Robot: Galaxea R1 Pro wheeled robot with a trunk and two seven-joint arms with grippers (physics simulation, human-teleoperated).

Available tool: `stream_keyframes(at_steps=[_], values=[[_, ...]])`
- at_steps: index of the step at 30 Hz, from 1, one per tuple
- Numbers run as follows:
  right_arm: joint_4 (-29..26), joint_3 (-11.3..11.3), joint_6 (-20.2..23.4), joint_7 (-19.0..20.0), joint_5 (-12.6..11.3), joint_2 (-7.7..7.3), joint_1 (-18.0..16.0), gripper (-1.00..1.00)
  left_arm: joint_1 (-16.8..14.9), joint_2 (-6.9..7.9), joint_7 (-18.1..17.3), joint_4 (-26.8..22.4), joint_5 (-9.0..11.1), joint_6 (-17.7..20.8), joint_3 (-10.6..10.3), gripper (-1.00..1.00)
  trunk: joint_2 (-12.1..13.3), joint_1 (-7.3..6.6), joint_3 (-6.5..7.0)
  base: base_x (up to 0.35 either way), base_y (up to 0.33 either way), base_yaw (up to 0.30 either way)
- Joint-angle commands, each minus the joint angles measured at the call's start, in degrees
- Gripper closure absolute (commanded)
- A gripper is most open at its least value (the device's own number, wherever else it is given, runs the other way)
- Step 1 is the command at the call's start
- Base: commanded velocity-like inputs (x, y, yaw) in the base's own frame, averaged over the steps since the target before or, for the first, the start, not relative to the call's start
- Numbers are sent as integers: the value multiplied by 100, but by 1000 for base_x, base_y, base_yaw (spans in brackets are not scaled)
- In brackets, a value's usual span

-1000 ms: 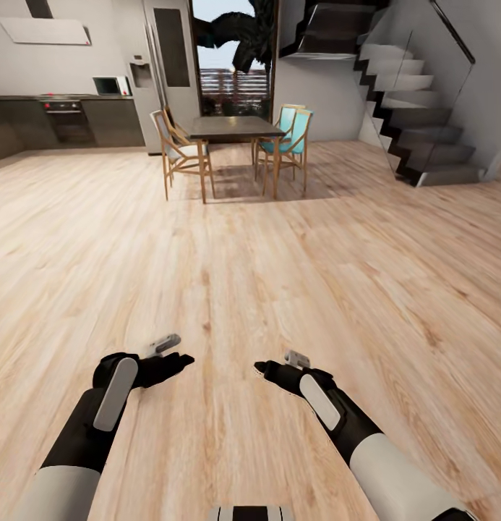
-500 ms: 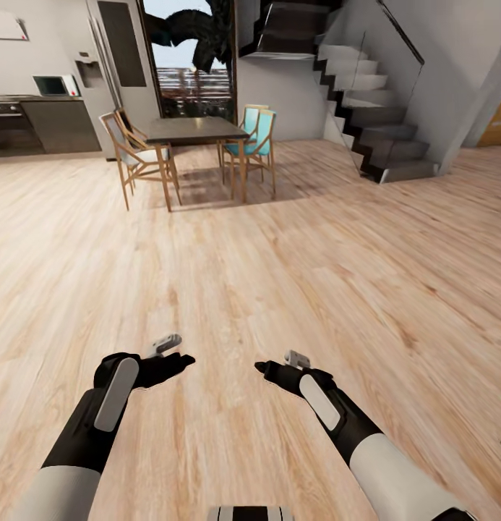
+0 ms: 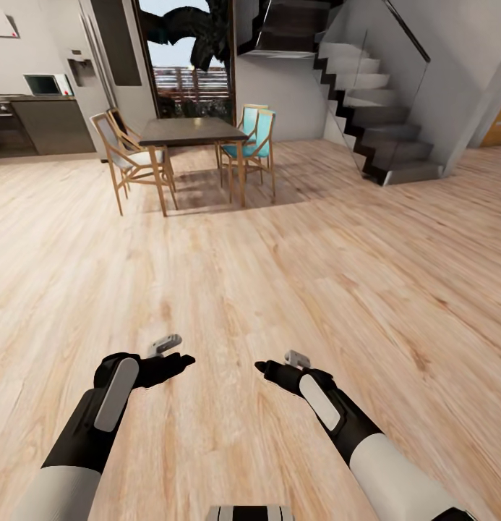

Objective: Place each of the two pumpkins and all three candles from the living room inside a cabinet in the living room (use any cabinet), then make sure every cabinet is closed, and position the cauldron so it is next to a table in the living room.

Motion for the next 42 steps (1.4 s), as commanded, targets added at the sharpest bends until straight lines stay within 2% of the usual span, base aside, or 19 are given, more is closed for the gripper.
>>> stream_keyframes(at_steps=[1, 11, 42], values=[[-10, 16, -12, -55, -61, -3, -3, -100, -3, 0, 52, -6, 60, 18, 0, -100, -2, 2, -5, 333, 0, 0], [168, 16, -57, -17, -31, -3, -3, -100, -3, 0, 52, -3, 60, 18, -2, -100, -2, 2, -5, 333, 0, 0], [183, 16, -65, -39, -61, -3, -3, -100, -3, 0, 52, -2, 60, 18, -2, -100, -2, 2, -5, 333, 0, 0]])
